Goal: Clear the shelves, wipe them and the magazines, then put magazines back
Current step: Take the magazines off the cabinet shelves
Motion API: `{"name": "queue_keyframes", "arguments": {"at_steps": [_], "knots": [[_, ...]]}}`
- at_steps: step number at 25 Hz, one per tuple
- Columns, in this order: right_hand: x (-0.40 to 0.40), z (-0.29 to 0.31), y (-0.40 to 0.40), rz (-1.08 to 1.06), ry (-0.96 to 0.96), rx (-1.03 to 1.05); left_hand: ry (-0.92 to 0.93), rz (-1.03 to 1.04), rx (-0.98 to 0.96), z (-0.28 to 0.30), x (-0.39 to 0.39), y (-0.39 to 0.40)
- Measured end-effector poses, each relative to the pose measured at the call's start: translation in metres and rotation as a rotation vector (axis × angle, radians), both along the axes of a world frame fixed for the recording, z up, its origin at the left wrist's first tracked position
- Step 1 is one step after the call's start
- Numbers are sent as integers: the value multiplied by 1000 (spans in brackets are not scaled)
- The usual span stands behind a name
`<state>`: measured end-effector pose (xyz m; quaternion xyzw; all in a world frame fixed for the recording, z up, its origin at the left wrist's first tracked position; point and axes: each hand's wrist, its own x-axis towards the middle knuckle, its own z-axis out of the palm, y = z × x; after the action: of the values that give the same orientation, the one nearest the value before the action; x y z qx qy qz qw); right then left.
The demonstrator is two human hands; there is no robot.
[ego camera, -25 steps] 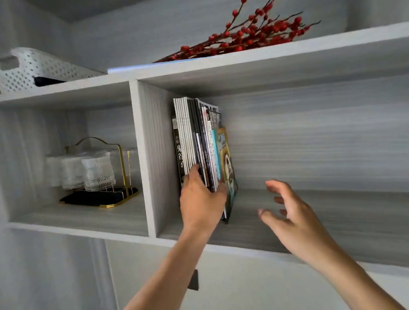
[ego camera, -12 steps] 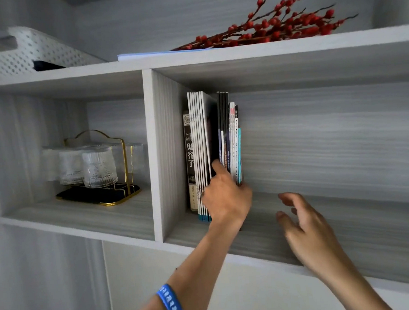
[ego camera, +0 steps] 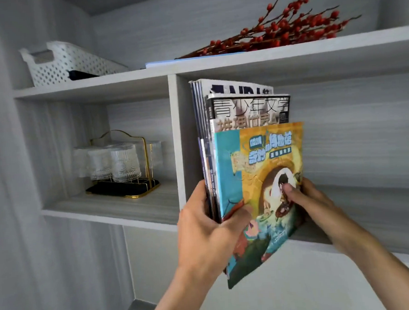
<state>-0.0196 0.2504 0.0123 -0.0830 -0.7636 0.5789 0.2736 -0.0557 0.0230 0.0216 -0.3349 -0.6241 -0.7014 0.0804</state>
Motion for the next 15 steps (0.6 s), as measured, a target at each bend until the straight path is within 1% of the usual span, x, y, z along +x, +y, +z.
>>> {"name": "queue_keyframes", "arguments": {"at_steps": [3, 5, 8, 11, 13, 15], "knots": [[8, 1, -1, 76, 78, -105, -95, -75, 146, -10, 7, -9], [20, 3, -9, 58, 109, -126, -181, -112, 225, -19, 16, -13], [45, -3, -29, -12, 100, -89, -287, -123, 317, -32, 28, -29], [80, -20, -66, -30, 143, -128, -432, -120, 328, -51, 36, -58], [106, -37, -105, -52, 124, -146, -493, -157, 264, -72, 44, -89], [128, -62, -148, -84, 78, -135, -509, -179, 197, -89, 52, -128]]}}
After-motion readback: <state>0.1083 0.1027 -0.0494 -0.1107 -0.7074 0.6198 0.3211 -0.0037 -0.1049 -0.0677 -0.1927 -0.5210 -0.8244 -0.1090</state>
